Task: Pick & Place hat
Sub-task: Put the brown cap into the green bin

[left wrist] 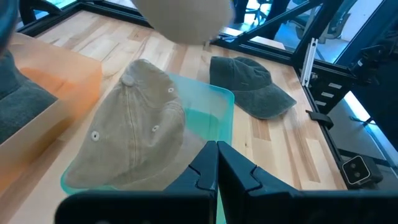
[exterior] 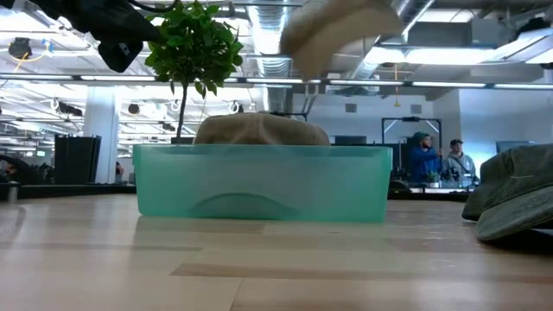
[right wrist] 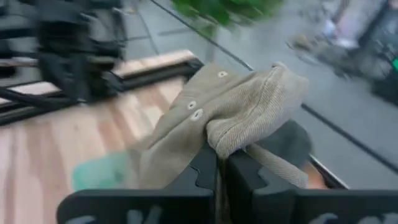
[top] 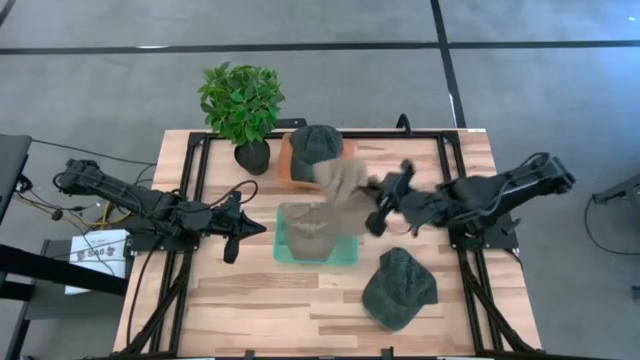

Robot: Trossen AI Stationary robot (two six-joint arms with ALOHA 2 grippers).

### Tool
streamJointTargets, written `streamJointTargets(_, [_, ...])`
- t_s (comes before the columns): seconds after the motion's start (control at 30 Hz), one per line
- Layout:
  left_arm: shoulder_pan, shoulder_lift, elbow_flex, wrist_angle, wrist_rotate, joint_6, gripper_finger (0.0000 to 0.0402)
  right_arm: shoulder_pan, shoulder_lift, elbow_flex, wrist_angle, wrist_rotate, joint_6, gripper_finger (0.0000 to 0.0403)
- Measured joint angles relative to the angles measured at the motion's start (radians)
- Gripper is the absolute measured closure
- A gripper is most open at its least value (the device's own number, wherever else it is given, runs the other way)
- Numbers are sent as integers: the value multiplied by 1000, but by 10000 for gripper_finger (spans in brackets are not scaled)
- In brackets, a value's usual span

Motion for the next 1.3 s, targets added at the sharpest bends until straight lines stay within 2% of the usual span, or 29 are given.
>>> streamJointTargets(0.27, [0, 0, 0, -5, 32, 1, 401, 59, 239, 91, 314, 46, -240, 397])
streamJointTargets(0.43, [-1, 0, 0, -5, 94, 1, 401, 57, 348, 115, 373, 48, -217, 397])
streamJointTargets(0.6, [-1, 0, 0, -7, 109, 1, 402, 58, 449, 116, 438, 50, -206, 396])
streamJointTargets(0.9, [-1, 0, 0, -11, 118, 4, 401, 57, 597, 115, 411, 160, -141, 396])
streamJointTargets(1.0, [-1, 0, 0, -11, 135, 6, 401, 57, 644, 115, 379, 203, -70, 395])
streamJointTargets(1.17, [-1, 0, 0, -10, 135, 5, 401, 70, 679, 115, 323, 206, 52, 394])
streamJointTargets(1.3, [-1, 0, 0, -11, 135, 5, 401, 74, 679, 115, 289, 198, 65, 382])
